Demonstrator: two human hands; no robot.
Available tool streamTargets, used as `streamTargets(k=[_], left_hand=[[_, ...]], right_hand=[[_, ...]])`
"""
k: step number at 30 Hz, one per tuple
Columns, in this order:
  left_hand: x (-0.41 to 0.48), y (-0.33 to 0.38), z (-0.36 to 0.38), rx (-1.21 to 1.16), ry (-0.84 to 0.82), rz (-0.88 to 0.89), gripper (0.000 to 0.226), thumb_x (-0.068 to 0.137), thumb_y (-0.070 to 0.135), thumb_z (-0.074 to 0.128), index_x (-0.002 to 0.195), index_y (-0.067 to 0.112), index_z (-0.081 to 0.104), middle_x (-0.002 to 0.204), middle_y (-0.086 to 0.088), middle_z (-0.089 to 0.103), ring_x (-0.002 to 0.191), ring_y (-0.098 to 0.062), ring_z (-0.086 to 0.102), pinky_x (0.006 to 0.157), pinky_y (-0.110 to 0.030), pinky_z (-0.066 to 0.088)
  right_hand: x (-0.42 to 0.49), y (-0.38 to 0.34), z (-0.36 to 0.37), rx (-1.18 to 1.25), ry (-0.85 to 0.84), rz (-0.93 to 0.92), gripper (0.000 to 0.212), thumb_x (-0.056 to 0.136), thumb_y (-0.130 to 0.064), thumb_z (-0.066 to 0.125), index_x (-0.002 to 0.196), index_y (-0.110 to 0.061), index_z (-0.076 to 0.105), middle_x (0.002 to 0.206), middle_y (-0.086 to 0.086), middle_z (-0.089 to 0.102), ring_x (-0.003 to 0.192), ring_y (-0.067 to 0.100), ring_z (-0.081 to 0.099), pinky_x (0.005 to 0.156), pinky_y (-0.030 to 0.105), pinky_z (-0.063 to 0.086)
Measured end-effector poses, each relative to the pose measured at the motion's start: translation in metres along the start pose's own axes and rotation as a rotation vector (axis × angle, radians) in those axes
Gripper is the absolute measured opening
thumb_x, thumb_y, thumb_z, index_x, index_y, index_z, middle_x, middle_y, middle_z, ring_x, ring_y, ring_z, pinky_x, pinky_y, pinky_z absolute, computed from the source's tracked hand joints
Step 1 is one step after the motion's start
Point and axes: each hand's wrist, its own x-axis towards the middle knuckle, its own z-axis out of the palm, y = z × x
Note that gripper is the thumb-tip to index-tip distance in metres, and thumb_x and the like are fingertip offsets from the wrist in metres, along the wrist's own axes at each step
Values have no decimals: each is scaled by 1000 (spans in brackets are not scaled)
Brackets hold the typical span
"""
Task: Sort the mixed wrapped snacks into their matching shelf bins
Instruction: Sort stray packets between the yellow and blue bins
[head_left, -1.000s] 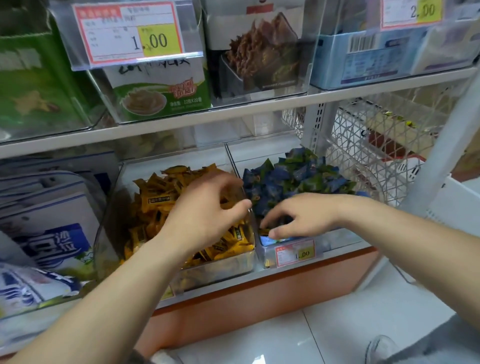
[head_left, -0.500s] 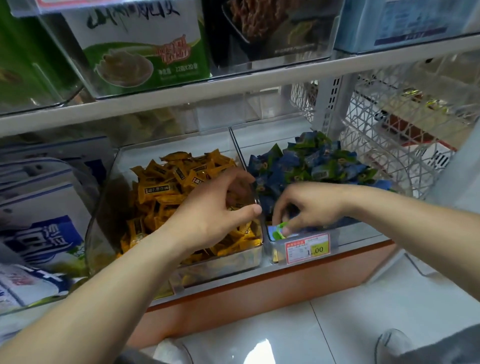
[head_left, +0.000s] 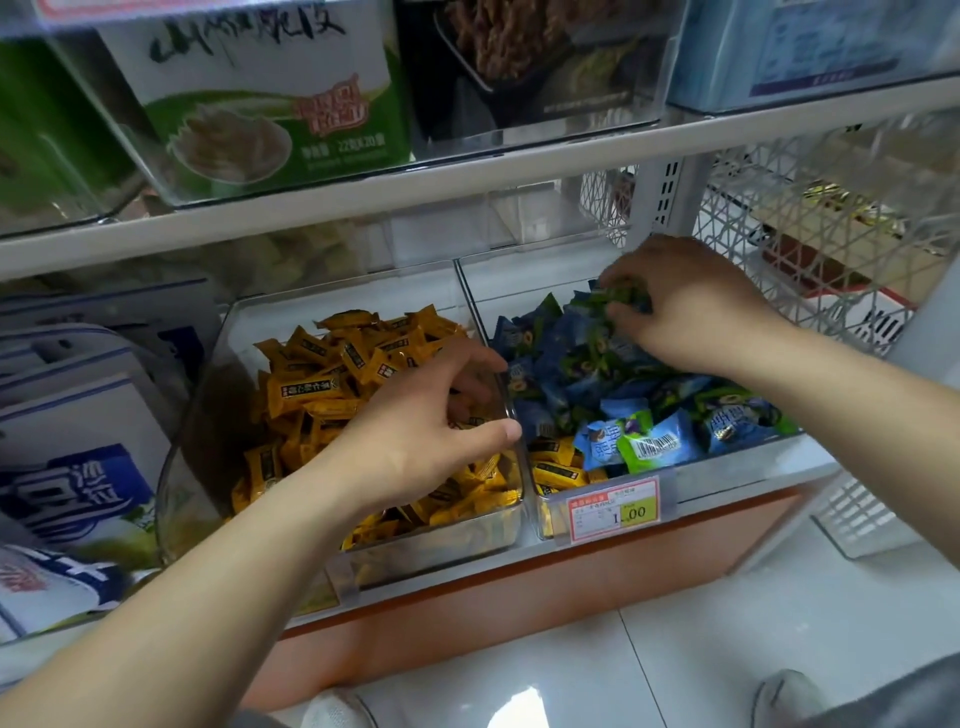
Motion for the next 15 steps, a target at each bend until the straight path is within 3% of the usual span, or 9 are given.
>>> streamTargets(k=[1,2,4,6,9,12,15], left_hand=[[0,0,0,-1,-2,4,49,78,59,70,120,52,46,103,29,60,95,13,56,75,-14,48],[-1,0,0,-2,-2,8,49,78,58,70,120,52,46,103,30,60,95,14,55,75,-12,47],[-1,0,0,-3,2,14,48,79,57,71,120,52,46,102,31,60,95,15,55,75,-10,47],[-1,0,0,0,1,15,48,79,57,71,119,53,45,102,30,60,95,14,55,77,-13,49],[-2,-1,1,3,-3,13,48,80,59,69,121,54,44,103,28,61,95,10,57,79,-18,52],[-2,-1,1,13,-7,16,47,81,59,68,121,55,43,103,28,61,95,9,57,79,-18,51],[-1,-1,2,11,-11,11,48,80,60,67,122,54,44,102,26,61,95,8,57,79,-19,50]], right_hand=[[-5,-11,-4,162,8,-62,18,91,-30,61,108,-31,67,98,-8,66,96,16,64,80,31,52],[-10,-22,-6,336,-115,-92,13,92,-27,60,101,-34,67,88,-13,70,85,7,68,72,26,55],[-25,-43,-2,562,-522,-76,16,96,-22,56,101,-32,68,87,-12,73,78,2,70,65,19,56],[-38,-47,8,425,-736,-110,20,98,-23,54,111,-29,69,99,-14,73,86,-4,67,77,18,55],[-45,-42,15,107,-726,-199,31,98,-33,48,126,-31,63,119,-16,67,97,-4,59,84,16,45],[-47,-40,17,-50,-747,-234,40,97,-36,43,134,-32,57,133,-13,61,116,8,57,96,28,46],[-45,-41,25,-100,-728,-229,40,95,-36,44,132,-29,59,121,-4,67,108,18,61,92,34,50]])
